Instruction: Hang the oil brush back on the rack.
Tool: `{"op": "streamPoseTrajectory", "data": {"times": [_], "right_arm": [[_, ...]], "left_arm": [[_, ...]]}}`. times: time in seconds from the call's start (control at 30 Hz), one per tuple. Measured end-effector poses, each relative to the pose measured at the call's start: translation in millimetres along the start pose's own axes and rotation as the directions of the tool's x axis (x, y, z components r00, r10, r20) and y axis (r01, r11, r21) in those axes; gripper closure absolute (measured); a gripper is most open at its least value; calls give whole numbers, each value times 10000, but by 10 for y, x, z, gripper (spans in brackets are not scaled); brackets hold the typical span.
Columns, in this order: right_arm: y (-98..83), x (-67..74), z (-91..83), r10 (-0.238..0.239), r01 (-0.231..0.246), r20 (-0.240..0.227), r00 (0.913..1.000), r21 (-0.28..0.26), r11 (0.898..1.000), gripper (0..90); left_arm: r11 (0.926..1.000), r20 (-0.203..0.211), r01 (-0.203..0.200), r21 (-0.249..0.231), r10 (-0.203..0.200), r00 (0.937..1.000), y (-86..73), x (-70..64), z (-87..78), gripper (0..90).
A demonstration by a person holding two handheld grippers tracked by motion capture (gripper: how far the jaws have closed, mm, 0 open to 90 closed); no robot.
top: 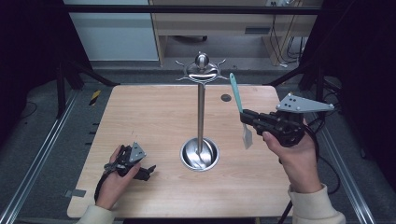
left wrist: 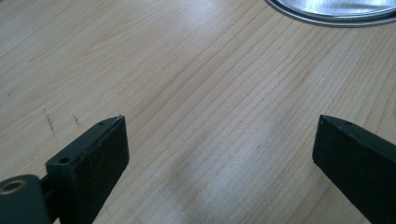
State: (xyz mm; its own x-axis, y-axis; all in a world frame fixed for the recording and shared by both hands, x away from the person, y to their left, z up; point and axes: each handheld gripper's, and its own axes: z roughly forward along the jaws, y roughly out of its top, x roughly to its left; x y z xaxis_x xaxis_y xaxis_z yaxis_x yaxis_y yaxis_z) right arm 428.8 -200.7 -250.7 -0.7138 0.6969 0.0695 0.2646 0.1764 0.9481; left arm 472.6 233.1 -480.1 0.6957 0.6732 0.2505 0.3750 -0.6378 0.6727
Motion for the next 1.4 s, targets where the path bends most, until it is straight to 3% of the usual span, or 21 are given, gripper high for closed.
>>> {"op": "streamPoseTrajectory", "data": {"times": [0.73, 1.03, 1.4], "right_arm": [[-12, 15, 118, 39, -34, -281, 9996, 175, 9998, 821], [-70, 35, 203, 151, -155, -206, 9997, -181, 9997, 821], [-184, 92, 314, -66, 89, 284, 9996, -812, 9967, 821]], "left_arm": [[10000, 17, -28, 0, 28, 10000, 2, -7, 6, 33], [9998, -22, -158, 102, 158, 9999, 5, -18, 9, 33], [9998, -64, -139, 103, 140, 9999, 4, -16, 6, 34]]}}
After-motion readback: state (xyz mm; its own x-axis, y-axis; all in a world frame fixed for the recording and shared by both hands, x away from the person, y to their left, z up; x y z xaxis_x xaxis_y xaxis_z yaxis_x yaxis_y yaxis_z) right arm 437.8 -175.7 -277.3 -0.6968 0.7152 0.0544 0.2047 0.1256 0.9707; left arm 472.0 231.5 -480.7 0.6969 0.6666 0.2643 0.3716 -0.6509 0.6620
